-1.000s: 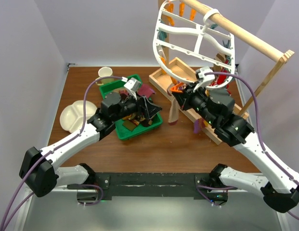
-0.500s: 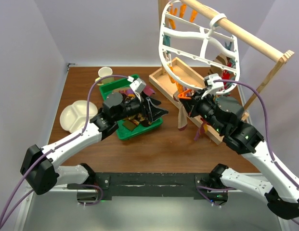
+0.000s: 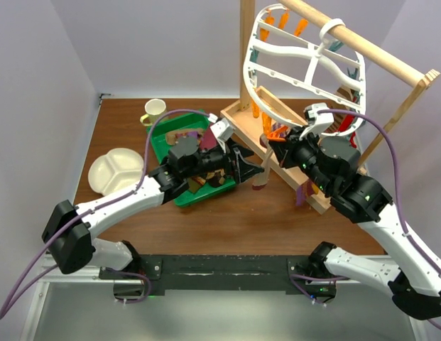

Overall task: Remove the socks clipped to the hanger
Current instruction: Remove the sock from the hanger.

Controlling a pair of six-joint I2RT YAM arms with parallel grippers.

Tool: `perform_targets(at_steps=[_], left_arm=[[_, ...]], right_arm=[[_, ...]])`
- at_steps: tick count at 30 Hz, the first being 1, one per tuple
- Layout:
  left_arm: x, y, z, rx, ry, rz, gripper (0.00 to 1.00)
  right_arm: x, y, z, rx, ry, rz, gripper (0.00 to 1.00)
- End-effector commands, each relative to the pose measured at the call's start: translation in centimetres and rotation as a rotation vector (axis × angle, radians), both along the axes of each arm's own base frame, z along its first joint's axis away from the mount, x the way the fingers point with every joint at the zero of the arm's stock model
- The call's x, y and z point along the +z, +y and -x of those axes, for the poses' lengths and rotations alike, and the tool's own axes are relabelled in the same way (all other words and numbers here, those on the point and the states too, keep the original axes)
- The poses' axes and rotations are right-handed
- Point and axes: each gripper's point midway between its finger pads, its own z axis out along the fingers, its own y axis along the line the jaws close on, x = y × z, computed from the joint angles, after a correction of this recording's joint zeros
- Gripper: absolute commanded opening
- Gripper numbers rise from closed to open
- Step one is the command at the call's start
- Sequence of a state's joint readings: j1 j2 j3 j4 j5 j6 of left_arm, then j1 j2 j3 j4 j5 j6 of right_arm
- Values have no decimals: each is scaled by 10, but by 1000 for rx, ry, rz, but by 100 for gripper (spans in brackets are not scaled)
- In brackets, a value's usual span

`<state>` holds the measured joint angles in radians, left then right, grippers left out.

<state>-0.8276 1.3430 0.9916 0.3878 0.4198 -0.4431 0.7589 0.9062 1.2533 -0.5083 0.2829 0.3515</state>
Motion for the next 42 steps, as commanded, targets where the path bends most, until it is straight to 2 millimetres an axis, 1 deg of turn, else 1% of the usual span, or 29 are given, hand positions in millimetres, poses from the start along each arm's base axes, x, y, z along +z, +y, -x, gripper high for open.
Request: perform_targets(at_steps=[1, 3, 4, 5, 6, 7, 9, 10, 12, 13, 14, 15, 17, 18, 20, 21, 22, 23, 24, 25, 26, 27, 28, 31, 36, 38, 40, 41, 42], left_arm=[[32, -15, -3, 8, -102, 69, 83], [36, -24, 0, -12, -109, 82, 84], [32, -30, -1, -15, -100, 74, 84], [37, -34, 0, -20, -106, 82, 84], [38, -39, 2, -26, -107, 88, 84], [36, -41, -4, 10, -101, 90, 84], [37, -45, -7, 49, -94, 110, 83], [32, -42, -17, 120, -70, 115, 83], [38, -38, -27, 210, -65, 156, 80], [38, -36, -30, 241, -61, 162, 78], [39, -34, -33, 273, -58, 169, 73], [46, -28, -40, 346, -70, 193, 57], [50, -24, -47, 391, -76, 195, 37], [50, -25, -48, 392, -80, 189, 21], [55, -31, -44, 357, -94, 183, 5], [56, -33, -41, 340, -95, 183, 0], [58, -35, -37, 310, -96, 190, 0], [61, -36, -33, 292, -98, 196, 0], [61, -37, -31, 278, -96, 190, 0], [60, -40, -27, 250, -92, 183, 0], [65, -40, -25, 239, -93, 188, 0], [61, -41, -24, 233, -85, 169, 0], [61, -43, -23, 221, -84, 163, 0], [64, -48, -19, 183, -78, 143, 0], [56, -54, -18, 164, -47, 105, 0], [56, -56, -18, 157, -38, 99, 0], [55, -56, -18, 155, -28, 98, 0], [56, -56, -18, 155, -26, 97, 0], [52, -56, -18, 156, -17, 84, 0]], right_arm=[[-8, 16, 17, 119, 61, 23, 2], [-9, 18, 16, 117, 68, 19, 1], [-9, 18, 16, 116, 70, 15, 1], [-10, 19, 15, 113, 74, 16, 0], [-9, 20, 15, 114, 77, 8, 0], [-9, 21, 14, 113, 77, 2, 0], [-10, 23, 14, 115, 86, -9, 0], [-9, 24, 13, 117, 87, -14, 0], [-9, 26, 14, 120, 92, -20, 0], [-9, 25, 15, 121, 94, -21, 0], [-9, 25, 15, 118, 92, -22, 0], [-10, 23, 16, 114, 98, -20, 0], [-10, 20, 16, 103, 99, -21, 2], [-9, 18, 17, 98, 96, -25, 6], [-8, 13, 17, 76, 91, -24, 13], [-6, 9, 17, 61, 85, -25, 18], [-7, 6, 16, 49, 84, -23, 29], [-9, 3, 16, 36, 88, -17, 35], [-10, -1, 15, 13, 86, -9, 39], [-9, -5, 16, 4, 79, -15, 46], [-12, -7, 16, -7, 83, -9, 50], [-13, -9, 16, -17, 82, -10, 53], [-12, -11, 16, -24, 80, -11, 59], [-14, -17, 18, -45, 79, -12, 63], [-16, -32, 21, -96, 72, -17, 68], [-17, -43, 22, -139, 66, -13, 68], [-23, -53, 23, -178, 81, 8, 68], [-22, -60, 23, -207, 76, 9, 67], [-24, -63, 24, -222, 80, 9, 67]])
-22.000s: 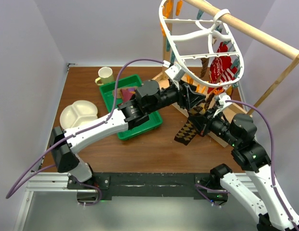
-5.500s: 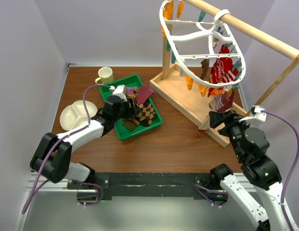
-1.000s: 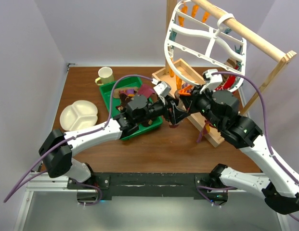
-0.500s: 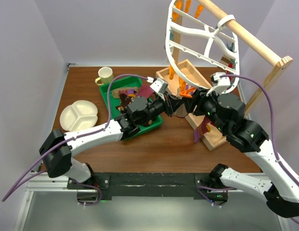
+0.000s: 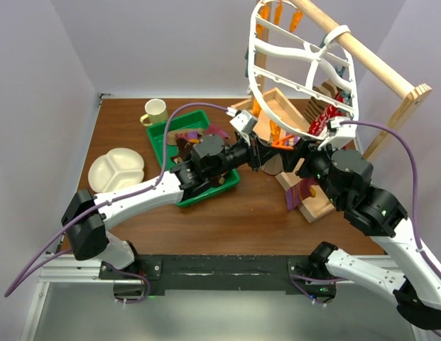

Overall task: Remove the socks clipped to the hanger
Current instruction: Remove the sock from the hanger.

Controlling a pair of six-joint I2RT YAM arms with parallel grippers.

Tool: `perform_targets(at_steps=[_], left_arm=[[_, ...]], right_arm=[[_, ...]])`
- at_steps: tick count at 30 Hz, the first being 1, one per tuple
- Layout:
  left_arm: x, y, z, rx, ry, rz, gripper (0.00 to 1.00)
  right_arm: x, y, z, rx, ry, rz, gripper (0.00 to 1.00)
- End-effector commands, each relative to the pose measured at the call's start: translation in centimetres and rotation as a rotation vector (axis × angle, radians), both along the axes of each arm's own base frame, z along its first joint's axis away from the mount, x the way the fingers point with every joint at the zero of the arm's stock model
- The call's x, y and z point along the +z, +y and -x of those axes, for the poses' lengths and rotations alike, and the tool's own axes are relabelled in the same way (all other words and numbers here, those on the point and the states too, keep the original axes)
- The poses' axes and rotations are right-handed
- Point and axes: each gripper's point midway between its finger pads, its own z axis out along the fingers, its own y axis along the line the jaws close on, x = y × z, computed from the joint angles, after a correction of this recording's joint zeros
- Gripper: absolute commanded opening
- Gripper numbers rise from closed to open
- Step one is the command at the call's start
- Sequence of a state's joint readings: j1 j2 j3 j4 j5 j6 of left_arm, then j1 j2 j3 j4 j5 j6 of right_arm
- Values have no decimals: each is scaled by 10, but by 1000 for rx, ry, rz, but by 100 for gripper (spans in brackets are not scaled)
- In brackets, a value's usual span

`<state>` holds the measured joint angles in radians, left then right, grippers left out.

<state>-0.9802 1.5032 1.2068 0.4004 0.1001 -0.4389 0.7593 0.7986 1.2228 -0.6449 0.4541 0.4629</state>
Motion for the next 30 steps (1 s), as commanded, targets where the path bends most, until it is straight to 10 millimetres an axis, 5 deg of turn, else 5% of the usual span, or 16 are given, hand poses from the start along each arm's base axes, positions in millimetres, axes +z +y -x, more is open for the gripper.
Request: perform_targets(at_steps=[1, 5, 30], left_arm=[[16, -2, -1, -6, 10, 18, 0], [15, -2, -1, -6, 19, 10, 0], [6, -5, -3, -15, 39, 1, 0]], right_arm=[[-13, -18, 11, -43, 31, 47, 67], [-17, -37, 13, -125, 46, 70, 66], [-48, -72, 43, -264, 146, -92, 72]])
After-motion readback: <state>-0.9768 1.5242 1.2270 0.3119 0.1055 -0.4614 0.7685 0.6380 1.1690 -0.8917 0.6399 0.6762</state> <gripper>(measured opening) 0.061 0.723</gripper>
